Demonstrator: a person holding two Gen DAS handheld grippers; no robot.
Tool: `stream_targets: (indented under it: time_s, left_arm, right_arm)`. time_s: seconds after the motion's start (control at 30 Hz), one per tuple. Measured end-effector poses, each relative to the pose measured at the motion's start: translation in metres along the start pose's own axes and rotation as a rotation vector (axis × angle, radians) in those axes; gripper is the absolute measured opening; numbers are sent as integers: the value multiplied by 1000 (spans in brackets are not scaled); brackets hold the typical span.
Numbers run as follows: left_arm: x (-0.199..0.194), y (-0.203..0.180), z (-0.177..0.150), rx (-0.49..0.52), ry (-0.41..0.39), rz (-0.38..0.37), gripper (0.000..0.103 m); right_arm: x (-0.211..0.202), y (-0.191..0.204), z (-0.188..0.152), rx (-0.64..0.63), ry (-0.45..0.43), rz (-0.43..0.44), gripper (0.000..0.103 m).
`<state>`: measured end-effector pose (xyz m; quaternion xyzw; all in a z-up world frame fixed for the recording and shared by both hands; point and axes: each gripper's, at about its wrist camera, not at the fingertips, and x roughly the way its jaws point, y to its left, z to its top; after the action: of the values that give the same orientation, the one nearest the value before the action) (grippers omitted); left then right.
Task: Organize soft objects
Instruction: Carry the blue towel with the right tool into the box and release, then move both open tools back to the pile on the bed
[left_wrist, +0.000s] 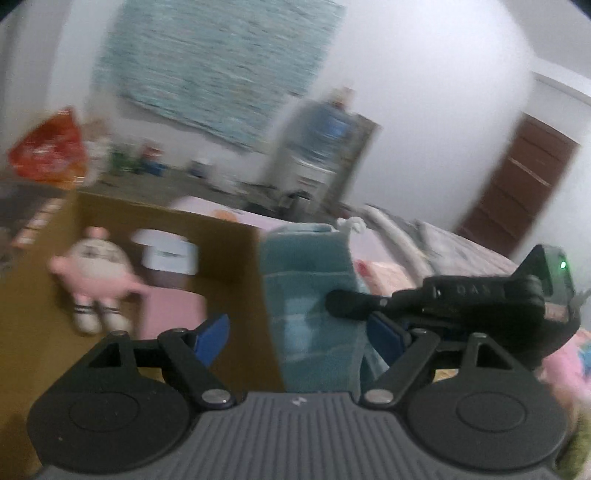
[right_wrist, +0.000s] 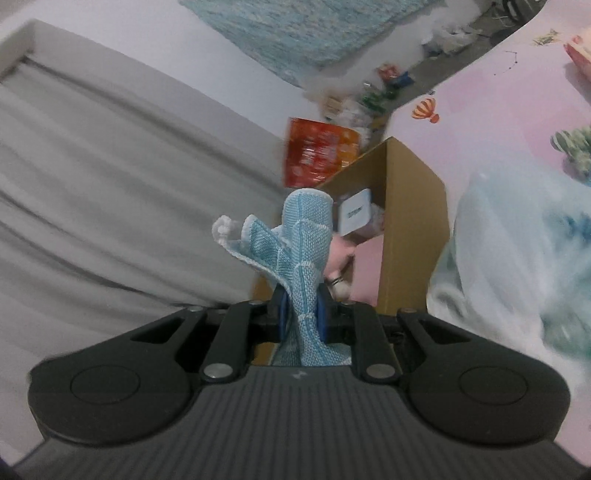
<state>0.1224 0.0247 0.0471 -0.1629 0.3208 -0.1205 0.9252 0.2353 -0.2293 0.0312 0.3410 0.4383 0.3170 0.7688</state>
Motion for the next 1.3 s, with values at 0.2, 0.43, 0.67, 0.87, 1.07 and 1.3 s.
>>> stream_targets:
  time_s: [0.2, 0.43, 0.67, 0.87, 1.07, 1.3]
  left_arm:
    - [-13, 50, -1, -99, 0, 47, 83]
    - [-35, 85, -4, -157, -33, 72, 84]
    - [-43, 101, -10, -165, -33, 77, 84]
    - [-49, 104, -12, -168, -30, 77, 85]
    - [-56, 104, -14, -160, -36, 82, 86]
    - [-61, 90, -17, -136, -42, 82, 88]
  right_arm:
    - [76, 20, 29, -36, 31, -246, 14]
    - [153, 43, 41, -199, 58, -590, 16]
    - [209, 57, 33, -362, 89, -824, 23]
    - [219, 69, 26, -389, 92, -814, 56]
    - [186, 74, 32, -326, 31, -678, 66]
    - [85, 73, 31, -221, -79, -429, 74]
